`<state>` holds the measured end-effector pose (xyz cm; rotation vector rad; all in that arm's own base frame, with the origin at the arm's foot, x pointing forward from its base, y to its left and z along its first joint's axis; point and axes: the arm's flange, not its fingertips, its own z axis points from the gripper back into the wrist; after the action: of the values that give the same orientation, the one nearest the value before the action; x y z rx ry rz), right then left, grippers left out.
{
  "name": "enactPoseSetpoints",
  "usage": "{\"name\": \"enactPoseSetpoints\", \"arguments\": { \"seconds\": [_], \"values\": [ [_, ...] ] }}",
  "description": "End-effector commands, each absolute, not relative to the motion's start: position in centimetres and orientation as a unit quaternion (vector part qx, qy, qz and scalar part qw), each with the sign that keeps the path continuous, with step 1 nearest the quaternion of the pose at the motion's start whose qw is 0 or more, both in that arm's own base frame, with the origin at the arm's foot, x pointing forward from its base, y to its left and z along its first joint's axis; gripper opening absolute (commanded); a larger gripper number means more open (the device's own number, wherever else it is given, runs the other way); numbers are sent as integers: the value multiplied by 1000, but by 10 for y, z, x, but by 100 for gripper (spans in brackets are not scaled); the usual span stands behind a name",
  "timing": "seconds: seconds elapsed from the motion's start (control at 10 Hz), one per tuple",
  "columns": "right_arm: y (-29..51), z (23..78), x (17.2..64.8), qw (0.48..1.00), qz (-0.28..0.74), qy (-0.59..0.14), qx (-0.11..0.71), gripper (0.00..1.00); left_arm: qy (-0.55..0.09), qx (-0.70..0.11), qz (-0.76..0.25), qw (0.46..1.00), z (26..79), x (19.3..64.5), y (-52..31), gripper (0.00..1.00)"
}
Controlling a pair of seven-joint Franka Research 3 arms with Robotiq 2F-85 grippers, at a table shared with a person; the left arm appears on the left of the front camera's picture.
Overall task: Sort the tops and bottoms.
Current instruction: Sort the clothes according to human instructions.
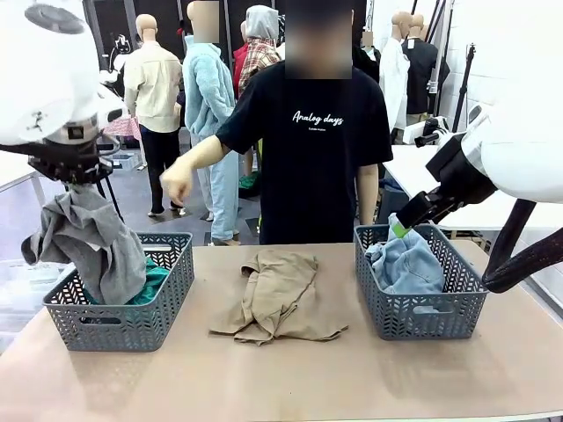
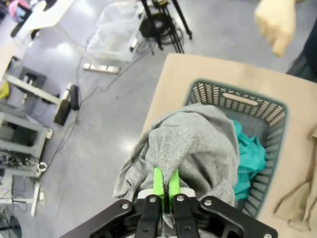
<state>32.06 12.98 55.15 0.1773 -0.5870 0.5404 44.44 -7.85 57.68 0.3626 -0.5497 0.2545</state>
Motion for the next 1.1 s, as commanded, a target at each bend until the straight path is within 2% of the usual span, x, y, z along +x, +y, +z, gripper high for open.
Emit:
{"name": "enactPoseSetpoints", "arguments": {
  "seconds": [0.0,0.2,0.6,1.0],
  "values": [
    [129,549,320,918,268,-281,82,100,-275,162,117,941,557,465,-72,0],
    [129,549,320,918,268,-281,82,100,-262,118,94,953,533,482,-71,0],
    [129,549,320,918,268,-281,82,100,-197,35,90,976,488,507,-80,0],
    [129,549,320,918,268,-281,82,100,-149,25,86,985,451,509,-80,0]
  ]
}}
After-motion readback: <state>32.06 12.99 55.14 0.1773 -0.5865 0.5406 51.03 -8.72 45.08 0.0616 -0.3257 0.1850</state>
